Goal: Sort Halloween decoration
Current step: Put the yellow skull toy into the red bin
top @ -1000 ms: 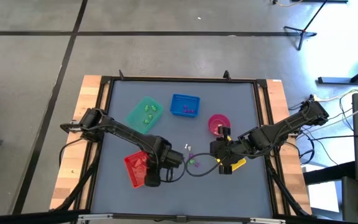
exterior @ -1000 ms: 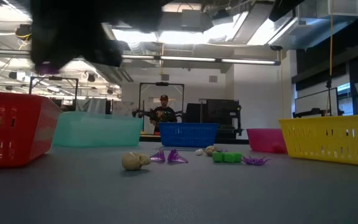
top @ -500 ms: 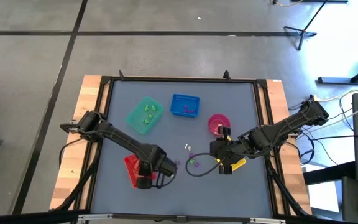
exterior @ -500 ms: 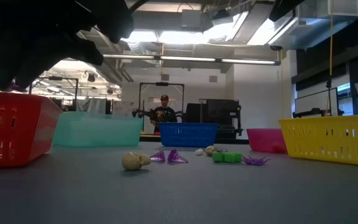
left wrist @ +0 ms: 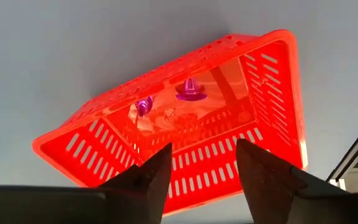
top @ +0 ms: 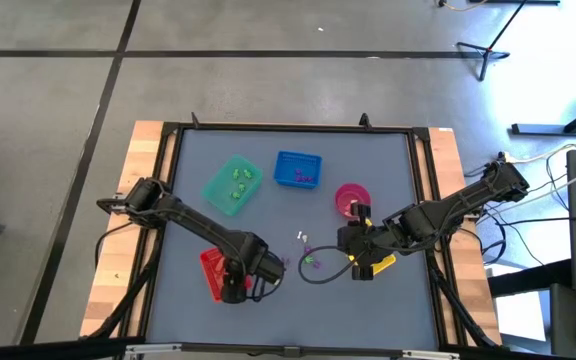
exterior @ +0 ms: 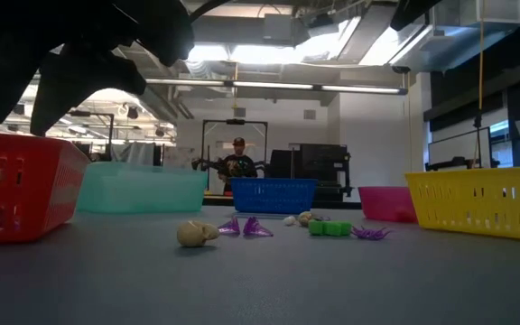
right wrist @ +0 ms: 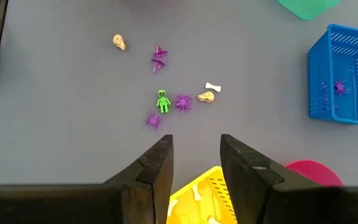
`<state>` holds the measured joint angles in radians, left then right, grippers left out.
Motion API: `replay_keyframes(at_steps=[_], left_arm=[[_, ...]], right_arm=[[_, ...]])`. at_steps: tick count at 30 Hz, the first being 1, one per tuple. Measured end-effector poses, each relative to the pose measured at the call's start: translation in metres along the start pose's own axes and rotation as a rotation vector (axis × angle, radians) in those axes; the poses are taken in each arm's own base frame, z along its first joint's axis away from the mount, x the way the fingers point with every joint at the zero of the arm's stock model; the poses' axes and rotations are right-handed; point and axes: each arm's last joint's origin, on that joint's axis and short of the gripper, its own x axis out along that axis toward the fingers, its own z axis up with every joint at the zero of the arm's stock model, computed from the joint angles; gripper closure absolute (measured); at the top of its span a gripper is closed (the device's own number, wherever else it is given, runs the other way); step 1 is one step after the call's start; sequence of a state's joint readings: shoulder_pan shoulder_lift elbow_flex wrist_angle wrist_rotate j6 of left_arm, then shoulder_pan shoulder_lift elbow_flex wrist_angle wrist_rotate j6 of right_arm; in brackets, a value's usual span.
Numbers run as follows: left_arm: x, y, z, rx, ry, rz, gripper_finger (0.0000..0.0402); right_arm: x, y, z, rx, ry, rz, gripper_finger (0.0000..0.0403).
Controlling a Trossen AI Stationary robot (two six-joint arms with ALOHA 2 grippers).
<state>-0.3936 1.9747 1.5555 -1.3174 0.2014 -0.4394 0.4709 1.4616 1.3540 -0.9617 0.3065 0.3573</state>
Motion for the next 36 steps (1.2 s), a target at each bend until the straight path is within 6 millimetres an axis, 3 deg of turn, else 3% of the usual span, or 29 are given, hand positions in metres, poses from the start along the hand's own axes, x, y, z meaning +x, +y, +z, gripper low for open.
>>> replay_keyframes(at_steps=[5,10,18,23,26,32,36], left_arm=[[-0.005,0.001,-0.004,0.022,0.003,-0.007,0.0238],[-0.029,0.002,-0.016,0.087,-0.118,-0.003,0.0237],[-0.075,0.004,-0.018,0.129,-0.604,0.171,0.0237],[-0.089,0.000,-0.007,0.230,-0.787,0.174,0.0237],[-0.083,0.002,-0.004,0.232,-0.797,0.174,0.0237],[-0.050,0.014,-0.015,0.146,-0.772,0.146,0.0237],[-0.025,0.021,-0.020,0.092,-0.850,0.080,0.0237]], right_arm=[[0.000,0.002,0.005,-0.040,-0.048,0.016,0.0271],[-0.001,0.004,0.013,-0.123,-0.134,0.035,0.0271],[0.002,0.004,0.024,-0.198,-0.231,-0.016,0.0271],[0.022,-0.005,0.028,-0.233,-0.171,-0.042,0.0271],[0.039,-0.012,0.031,-0.292,-0.118,-0.050,0.0272],[0.075,-0.025,0.033,-0.389,-0.018,0.006,0.0272],[0.098,-0.030,0.033,-0.450,0.040,0.058,0.0272]])
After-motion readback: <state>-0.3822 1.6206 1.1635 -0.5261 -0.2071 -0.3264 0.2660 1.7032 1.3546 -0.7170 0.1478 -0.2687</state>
